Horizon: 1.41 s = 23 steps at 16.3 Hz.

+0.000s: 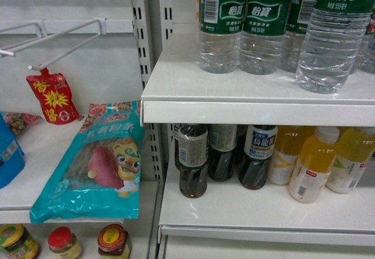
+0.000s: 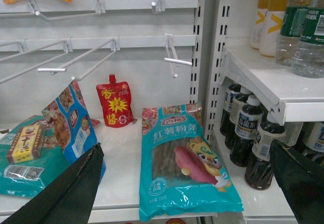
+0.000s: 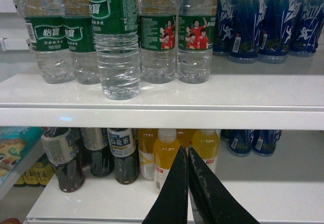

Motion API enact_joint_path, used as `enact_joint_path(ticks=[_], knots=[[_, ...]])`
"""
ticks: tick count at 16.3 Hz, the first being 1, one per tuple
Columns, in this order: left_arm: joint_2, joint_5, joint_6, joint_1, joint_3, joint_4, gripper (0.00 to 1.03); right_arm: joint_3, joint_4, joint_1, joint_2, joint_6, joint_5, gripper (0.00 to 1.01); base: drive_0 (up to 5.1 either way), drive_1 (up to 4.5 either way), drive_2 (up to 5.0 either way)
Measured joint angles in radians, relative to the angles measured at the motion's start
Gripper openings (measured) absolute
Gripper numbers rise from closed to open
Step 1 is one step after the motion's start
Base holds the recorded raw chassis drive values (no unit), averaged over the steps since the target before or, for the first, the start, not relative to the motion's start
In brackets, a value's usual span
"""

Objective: Move water from second to third shelf

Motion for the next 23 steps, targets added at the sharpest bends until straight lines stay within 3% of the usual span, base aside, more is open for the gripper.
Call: enact_joint_path(ticks=[2,9,23], knots=[[0.0,0.0,0.0,0.0,0.0,0.0,0.98,0.0,0.001,0.0,0.0,0.0,0.0,0.07,0.0,0.0,0.0],[0.0,0.0,0.0,0.0,0.0,0.0,0.98,0.0,0.001,0.0,0.0,0.0,0.0,0.99,0.0,0.0,0.0],[0.0,0.0,0.0,0.0,0.0,0.003,0.98,0.0,0.002,0.0,0.0,0.0,0.0,0.98,0.0,0.0,0.0]])
